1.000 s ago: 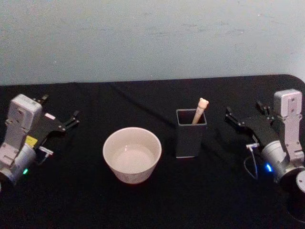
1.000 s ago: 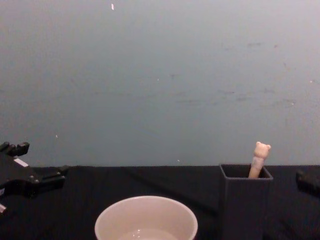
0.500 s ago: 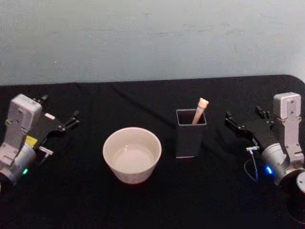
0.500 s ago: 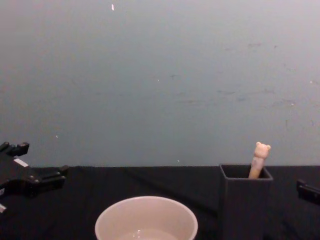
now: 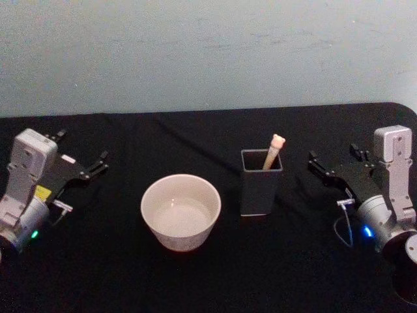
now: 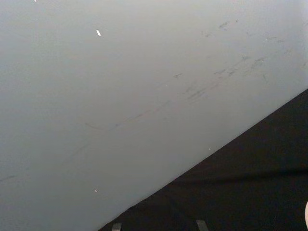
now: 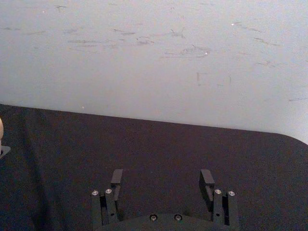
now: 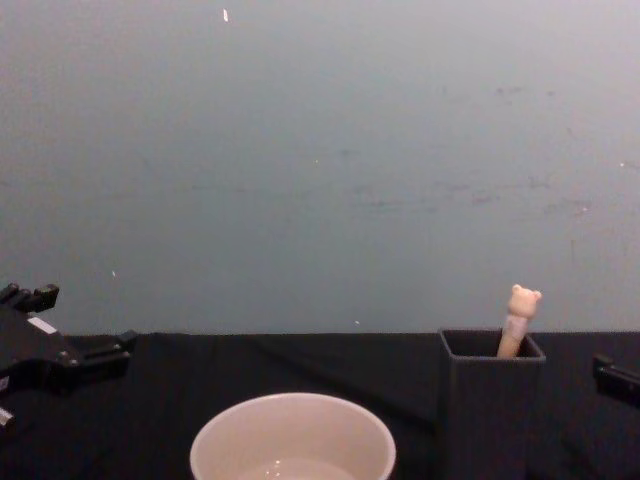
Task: Pick up the stirring spoon with one hand, stir inside the cup, then place it back in its original position.
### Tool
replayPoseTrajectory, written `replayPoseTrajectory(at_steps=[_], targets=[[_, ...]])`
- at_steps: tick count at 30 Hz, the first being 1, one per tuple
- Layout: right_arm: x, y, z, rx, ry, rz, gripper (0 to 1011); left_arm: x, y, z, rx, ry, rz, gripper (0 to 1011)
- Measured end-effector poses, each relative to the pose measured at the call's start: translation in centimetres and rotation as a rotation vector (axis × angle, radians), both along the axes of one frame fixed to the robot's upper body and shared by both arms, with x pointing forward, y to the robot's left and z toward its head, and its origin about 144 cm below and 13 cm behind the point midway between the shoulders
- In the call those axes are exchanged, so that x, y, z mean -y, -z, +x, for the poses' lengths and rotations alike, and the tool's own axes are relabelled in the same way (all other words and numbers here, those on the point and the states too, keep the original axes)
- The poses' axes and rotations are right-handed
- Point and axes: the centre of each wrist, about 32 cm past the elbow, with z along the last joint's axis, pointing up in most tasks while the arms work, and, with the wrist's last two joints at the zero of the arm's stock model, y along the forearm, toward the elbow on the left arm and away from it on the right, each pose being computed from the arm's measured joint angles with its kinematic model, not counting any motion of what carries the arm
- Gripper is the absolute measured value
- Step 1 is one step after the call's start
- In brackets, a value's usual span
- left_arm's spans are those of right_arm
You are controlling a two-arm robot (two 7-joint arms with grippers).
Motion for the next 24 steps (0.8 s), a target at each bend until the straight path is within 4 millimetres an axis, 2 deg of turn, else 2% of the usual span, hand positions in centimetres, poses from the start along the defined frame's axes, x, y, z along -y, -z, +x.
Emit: replayPoseTrajectory(at_steps=[24], targets=[[-0.04,-0.03,0.0,0.003,0.0,-0.001,1003,0.0,0.0,0.0,0.0,0.0,0.0,1001]])
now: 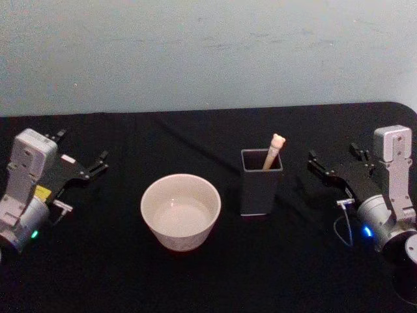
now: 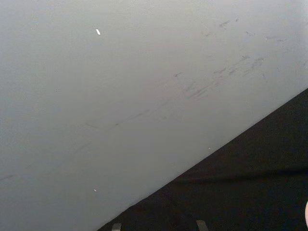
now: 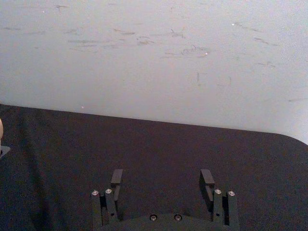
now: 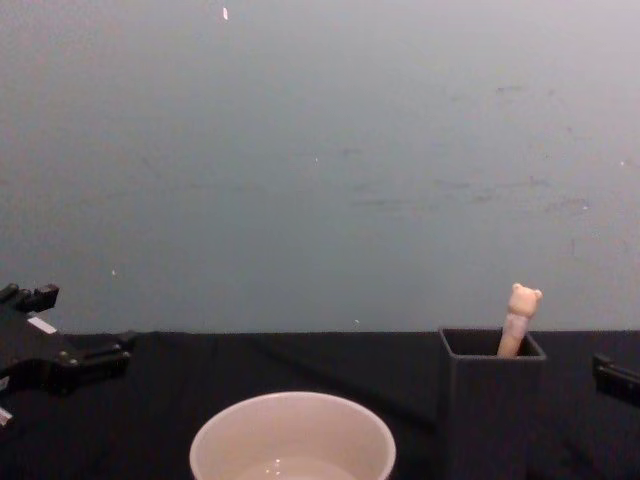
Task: Pick up the stirring spoon with one hand, stir inside the cup, then place it back in its original position.
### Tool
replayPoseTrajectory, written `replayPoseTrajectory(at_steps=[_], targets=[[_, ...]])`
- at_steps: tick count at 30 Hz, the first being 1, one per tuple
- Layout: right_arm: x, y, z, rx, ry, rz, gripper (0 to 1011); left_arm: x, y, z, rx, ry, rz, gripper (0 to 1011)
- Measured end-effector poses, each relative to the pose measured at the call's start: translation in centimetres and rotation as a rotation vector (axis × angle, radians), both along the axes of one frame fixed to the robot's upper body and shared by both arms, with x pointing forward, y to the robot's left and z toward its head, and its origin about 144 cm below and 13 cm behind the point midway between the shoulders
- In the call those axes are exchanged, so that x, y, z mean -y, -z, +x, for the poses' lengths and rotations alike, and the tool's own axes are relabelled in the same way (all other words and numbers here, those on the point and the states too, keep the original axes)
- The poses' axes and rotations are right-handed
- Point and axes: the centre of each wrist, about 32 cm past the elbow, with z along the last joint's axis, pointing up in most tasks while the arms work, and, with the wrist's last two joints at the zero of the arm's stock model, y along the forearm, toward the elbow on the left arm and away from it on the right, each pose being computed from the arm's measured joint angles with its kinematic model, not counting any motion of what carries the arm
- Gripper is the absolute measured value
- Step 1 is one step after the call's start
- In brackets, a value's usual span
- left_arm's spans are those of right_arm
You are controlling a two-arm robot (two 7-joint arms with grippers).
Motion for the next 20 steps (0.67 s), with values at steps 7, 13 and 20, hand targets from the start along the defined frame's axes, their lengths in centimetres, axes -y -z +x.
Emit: replayPoseTrajectory(at_steps=[7,13,20], targets=[[0.0,0.0,0.0,0.0,0.0,0.0,1003,0.0,0.0,0.0,0.0,0.0,0.0,1001],[0.0,0.0,0.0,0.0,0.0,0.0,1002,0.0,0.0,0.0,0.0,0.0,0.0,1002],[0.0,0.0,0.0,0.0,0.0,0.0,1003,0.0,0.0,0.0,0.0,0.0,0.0,1001]])
